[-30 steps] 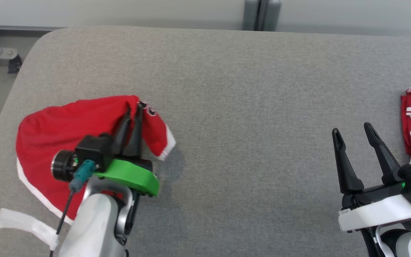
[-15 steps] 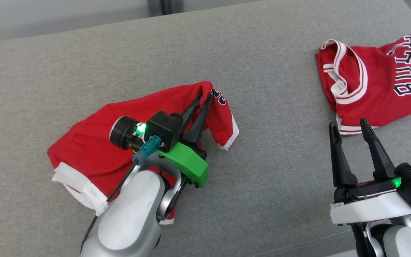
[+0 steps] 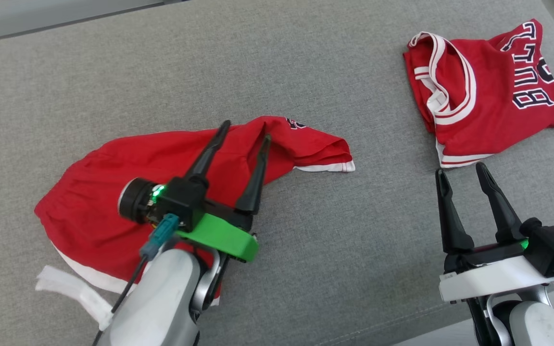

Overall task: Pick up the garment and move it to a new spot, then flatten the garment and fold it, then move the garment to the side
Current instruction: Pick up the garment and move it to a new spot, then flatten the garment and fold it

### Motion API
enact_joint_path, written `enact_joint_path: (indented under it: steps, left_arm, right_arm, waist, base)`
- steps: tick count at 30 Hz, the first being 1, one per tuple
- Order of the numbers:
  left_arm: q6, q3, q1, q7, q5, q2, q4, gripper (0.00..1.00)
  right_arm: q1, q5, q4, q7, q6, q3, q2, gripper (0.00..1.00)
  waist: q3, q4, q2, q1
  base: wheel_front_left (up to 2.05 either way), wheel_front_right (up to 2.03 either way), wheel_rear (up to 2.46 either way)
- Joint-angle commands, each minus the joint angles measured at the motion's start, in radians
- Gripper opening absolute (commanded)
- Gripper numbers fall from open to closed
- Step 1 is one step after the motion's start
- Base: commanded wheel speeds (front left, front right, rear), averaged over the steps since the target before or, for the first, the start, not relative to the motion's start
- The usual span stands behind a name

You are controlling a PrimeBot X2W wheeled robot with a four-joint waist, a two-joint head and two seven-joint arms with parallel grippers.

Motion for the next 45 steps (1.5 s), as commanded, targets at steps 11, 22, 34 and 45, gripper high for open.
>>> enact_joint_path:
  steps: [11, 22, 34, 45]
  left_arm:
    - [0.135, 0.217, 0.2, -0.028, -0.059, 0.131, -0.12, 1.0]
    - [0.174, 0.269, 0.376, -0.009, -0.077, 0.213, -0.179, 1.0]
    - [0.191, 0.238, 0.46, 0.01, -0.07, 0.215, -0.205, 1.0]
    - [0.19, 0.231, 0.453, 0.002, -0.079, 0.214, -0.206, 1.0]
  right_arm:
    - [0.059, 0.008, -0.015, 0.051, 0.0, 0.001, -0.027, 1.0]
    - [0.115, 0.013, -0.009, 0.085, 0.0, 0.002, -0.039, 1.0]
    - [0.172, 0.013, -0.022, 0.11, 0.0, -0.015, -0.05, 1.0]
    - [0.176, 0.014, -0.029, 0.112, 0.0, -0.023, -0.044, 1.0]
  waist:
    - [-0.179, 0.174, -0.0001, 0.0]
    - [-0.242, 0.185, -0.0001, 0.0]
    - [-0.285, 0.174, -0.0001, 0.0]
    - [-0.285, 0.177, -0.0001, 0.0]
  base:
    - [0.0, 0.0, 0.0]
    - [0.0, 0.0, 0.0]
    - [0.0, 0.0, 0.0]
    - [0.0, 0.0, 0.0]
